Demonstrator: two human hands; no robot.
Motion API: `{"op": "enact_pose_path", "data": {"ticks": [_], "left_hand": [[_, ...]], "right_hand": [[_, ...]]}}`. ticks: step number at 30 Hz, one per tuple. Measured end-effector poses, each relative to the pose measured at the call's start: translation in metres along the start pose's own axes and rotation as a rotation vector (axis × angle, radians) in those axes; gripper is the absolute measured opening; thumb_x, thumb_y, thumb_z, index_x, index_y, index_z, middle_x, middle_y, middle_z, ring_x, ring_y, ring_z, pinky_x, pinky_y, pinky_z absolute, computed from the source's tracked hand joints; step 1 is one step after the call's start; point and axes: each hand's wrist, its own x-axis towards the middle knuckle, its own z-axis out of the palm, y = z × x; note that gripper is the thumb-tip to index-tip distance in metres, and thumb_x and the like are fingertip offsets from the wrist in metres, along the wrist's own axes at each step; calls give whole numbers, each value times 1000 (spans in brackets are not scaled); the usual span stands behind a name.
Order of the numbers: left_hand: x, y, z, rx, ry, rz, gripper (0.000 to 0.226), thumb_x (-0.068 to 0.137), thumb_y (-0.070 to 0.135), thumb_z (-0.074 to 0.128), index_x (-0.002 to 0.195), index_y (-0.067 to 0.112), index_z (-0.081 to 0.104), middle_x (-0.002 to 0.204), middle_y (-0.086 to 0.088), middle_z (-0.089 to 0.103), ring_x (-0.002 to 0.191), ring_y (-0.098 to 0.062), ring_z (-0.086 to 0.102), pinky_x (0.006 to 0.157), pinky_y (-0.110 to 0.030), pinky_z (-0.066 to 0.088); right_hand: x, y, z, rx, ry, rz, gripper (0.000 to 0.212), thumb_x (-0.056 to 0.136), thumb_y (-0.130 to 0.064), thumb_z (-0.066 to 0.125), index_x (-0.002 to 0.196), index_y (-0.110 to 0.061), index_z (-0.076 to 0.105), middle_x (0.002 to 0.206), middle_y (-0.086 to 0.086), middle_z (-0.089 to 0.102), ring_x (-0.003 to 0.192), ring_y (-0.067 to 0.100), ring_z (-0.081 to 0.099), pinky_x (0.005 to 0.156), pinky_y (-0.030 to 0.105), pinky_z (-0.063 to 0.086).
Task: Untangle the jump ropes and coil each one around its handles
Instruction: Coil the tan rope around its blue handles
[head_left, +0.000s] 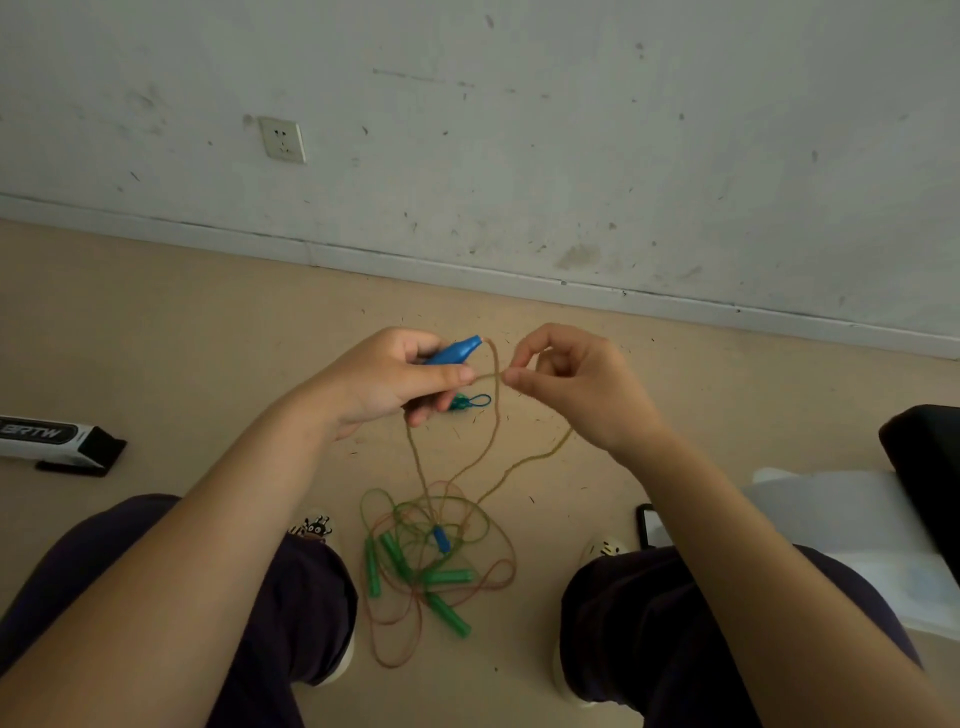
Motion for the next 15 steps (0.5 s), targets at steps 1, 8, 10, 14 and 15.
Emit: {"op": "enact_pose_path", "data": {"ticks": [1,8,10,14,15], "left_hand": [[-1,-1,-6,19,24,-2,14,93,24,67,87,11,68,66,-2,61,49,-13,46,55,-24,41],[-2,-4,-1,-54,77,19,17,93,20,67,91,3,66,58,3,54,44,-8,39,47,-19,35],[1,-4,12,-87,47,25,24,93,19,66,99,-4,65,59,2,56,44,-9,41,47,-19,36],[3,-1,19,-99,4,23,19,94,19,65,97,0,66,64,0,62,46,-12,47,48,-21,39],[3,-1,15,-79,5,16,21,95,19,65,98,-2,66,66,-1,64,47,-13,48,49,-22,40]], "right_hand": [[1,1,-5,25,59,8,14,87,-18,73,87,-8,64,49,-7,39,45,7,30,46,18,29],[0,6,-15,223,-15,27,23,79,-22,79,95,-16,62,69,1,65,57,21,55,61,34,48],[-2,2,2,225,-137,43,28,77,-17,80,98,-12,62,72,4,67,57,19,56,57,31,48],[-2,1,16,89,-127,27,20,83,-13,76,93,-6,60,60,1,55,51,11,44,50,20,37],[-1,1,12,44,-96,23,18,84,-16,76,88,-8,61,54,-4,49,47,10,38,48,19,32]]}}
